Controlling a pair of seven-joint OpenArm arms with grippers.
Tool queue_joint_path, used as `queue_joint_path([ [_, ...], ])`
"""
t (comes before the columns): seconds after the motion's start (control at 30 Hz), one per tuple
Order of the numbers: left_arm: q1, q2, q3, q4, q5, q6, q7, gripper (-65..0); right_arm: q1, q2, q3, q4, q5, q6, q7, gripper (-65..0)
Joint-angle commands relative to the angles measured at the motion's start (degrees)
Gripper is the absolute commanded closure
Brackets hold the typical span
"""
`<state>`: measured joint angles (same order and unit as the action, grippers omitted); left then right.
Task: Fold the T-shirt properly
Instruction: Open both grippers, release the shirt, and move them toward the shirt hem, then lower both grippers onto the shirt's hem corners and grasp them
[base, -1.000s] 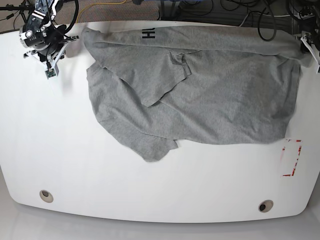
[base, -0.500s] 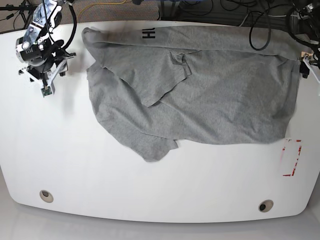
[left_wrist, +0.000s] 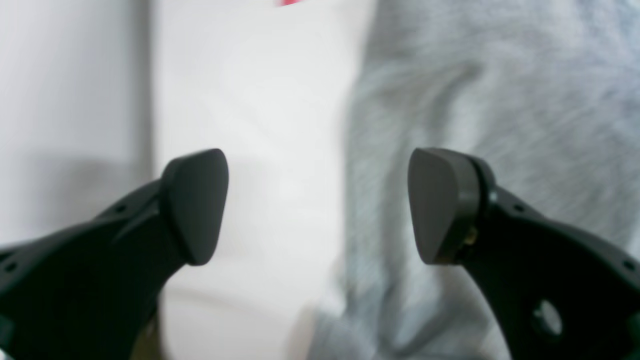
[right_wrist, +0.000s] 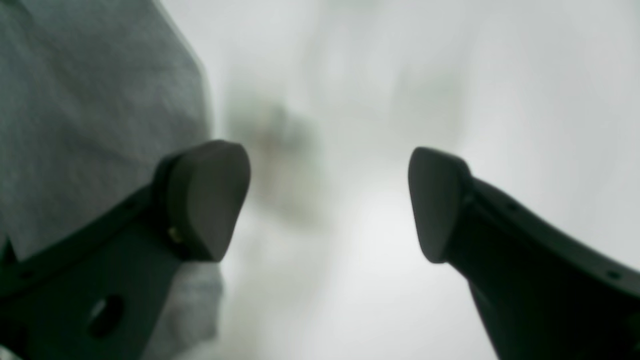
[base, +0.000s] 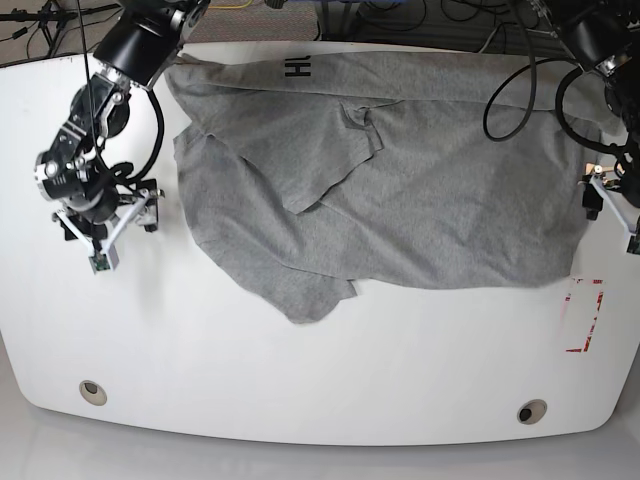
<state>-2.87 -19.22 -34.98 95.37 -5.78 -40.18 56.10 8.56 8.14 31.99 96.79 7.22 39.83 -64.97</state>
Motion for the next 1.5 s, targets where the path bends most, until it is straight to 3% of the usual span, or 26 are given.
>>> queue_joint_path([
  [0.0,-2.7,-1.3,0.7,-1.3,1.3,0.2,-0.9,-52.5,4.6,0.3,-2.3,-6.2,1.1,0.2,6.0,-49.1],
  [0.5,-2.7,-1.3,0.7,-1.6,5.0,0.2,-0.6,-52.5,15.2,0.3,-5.7,-41.2,0.9,0.2,28.2,-49.0],
  [0.67,-1.4,-1.1,-1.4,-0.7,6.5,0.2,-0.8,-52.5,15.1,0.3,-6.7,-42.9,0.9,0.2,28.9,-49.0],
  [0.8,-1.5,-1.0,-1.5,-0.8,6.7,0.2,-0.8,-52.5,13.8,-2.1,-12.0,-41.9,1.2,0.2,27.9,-49.0],
  [1.0,-1.7,-0.9,-1.4,-0.9,6.8,0.2,-0.8,-52.5,11.7,-5.4,-14.8,-38.0,0.8,0.2,27.7,-49.0],
  [1.17,-2.7,-0.9,-1.3,-1.0,6.9,0.2,-0.8,-52.5,11.4,-5.8,-15.4,-38.0,0.8,0.2,27.9,-48.0],
  [1.27,-3.6,-0.9,-1.3,-2.1,7.0,0.2,-0.8,-52.5,11.4,-5.8,-15.5,-38.0,0.8,0.2,27.9,-40.9],
  [1.47,-6.2,-1.5,-1.5,-9.4,7.0,0.2,-3.9,-52.5,11.8,-4.2,-15.5,-38.0,0.9,0.2,27.9,-12.7],
])
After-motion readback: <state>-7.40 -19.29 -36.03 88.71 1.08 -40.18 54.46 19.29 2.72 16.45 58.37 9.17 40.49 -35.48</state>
